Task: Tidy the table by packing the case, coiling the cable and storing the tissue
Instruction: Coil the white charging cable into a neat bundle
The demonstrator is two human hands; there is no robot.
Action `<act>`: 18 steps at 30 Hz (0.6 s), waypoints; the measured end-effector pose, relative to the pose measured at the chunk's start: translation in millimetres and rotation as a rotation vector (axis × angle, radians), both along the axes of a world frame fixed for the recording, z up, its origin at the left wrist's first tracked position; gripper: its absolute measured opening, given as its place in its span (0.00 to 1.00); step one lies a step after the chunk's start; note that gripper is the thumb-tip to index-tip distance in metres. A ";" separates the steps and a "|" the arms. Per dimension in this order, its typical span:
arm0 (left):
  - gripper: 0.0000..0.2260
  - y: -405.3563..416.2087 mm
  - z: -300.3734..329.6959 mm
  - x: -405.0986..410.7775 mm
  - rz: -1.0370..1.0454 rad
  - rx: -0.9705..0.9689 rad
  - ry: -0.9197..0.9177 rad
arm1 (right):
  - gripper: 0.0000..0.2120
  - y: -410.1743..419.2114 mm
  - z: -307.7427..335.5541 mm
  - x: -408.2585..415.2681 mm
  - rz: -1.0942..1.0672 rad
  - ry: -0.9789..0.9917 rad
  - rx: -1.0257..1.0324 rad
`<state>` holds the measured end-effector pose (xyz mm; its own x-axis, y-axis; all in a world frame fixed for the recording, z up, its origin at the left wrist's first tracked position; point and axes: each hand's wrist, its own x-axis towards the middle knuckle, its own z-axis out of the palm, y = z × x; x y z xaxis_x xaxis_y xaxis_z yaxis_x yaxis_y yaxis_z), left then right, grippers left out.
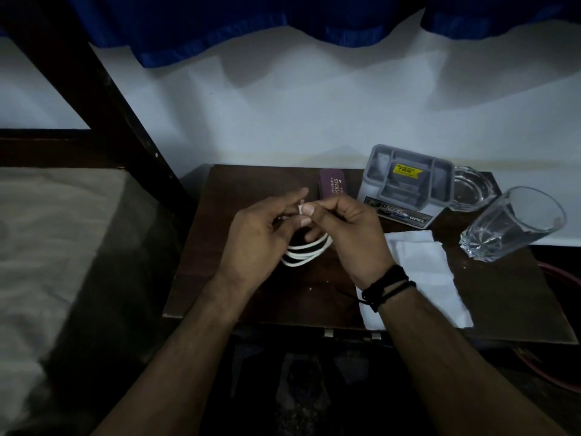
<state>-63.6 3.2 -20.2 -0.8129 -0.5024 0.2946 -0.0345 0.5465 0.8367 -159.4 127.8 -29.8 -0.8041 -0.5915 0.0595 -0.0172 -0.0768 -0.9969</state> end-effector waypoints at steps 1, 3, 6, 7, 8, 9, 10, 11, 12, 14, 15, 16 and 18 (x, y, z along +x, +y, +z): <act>0.17 -2.4 -1.1 0.5 0.012 -0.078 -0.008 | 0.07 0.1 0.1 0.3 0.020 -0.013 0.012; 0.12 -6.8 -1.6 2.1 0.068 -0.259 -0.043 | 0.07 0.2 1.2 1.8 0.065 -0.144 0.013; 0.08 -9.8 -0.7 5.0 0.122 -0.397 -0.076 | 0.10 -2.1 1.5 3.9 0.123 -0.380 0.004; 0.07 -9.6 -1.0 5.5 0.134 -0.420 -0.076 | 0.10 -3.0 0.9 3.7 0.123 -0.416 0.008; 0.07 -8.8 -1.2 5.9 0.144 -0.442 -0.084 | 0.10 -3.5 0.2 3.2 0.115 -0.437 0.010; 0.07 -7.7 -1.5 5.8 0.147 -0.461 -0.095 | 0.10 -3.8 -0.4 2.9 0.106 -0.446 0.013; 0.07 -6.4 -1.5 5.6 0.142 -0.473 -0.107 | 0.10 -4.0 -1.0 2.9 0.096 -0.444 0.017; 0.07 -5.1 -1.4 5.4 0.132 -0.481 -0.116 | 0.10 -4.2 -2.1 3.1 0.085 -0.439 0.018; 0.07 -4.1 -1.1 5.1 0.119 -0.489 -0.127 | 0.10 -4.2 -3.1 3.5 0.070 -0.428 0.014; 0.06 -3.1 0.6 4.5 0.104 -0.498 -0.159 | 0.09 -4.9 -5.9 3.9 0.032 -0.364 0.027; 0.05 -3.2 1.6 4.2 0.102 -0.494 -0.175 | 0.09 -5.2 -7.4 3.9 0.011 -0.294 0.056; 0.05 -3.3 2.6 4.1 0.097 -0.482 -0.183 | 0.10 -5.4 -9.1 3.4 -0.010 -0.210 0.089; 0.05 -3.2 5.5 4.7 0.080 -0.418 -0.174 | 0.10 -5.3 -12.1 1.7 -0.058 -0.075 0.132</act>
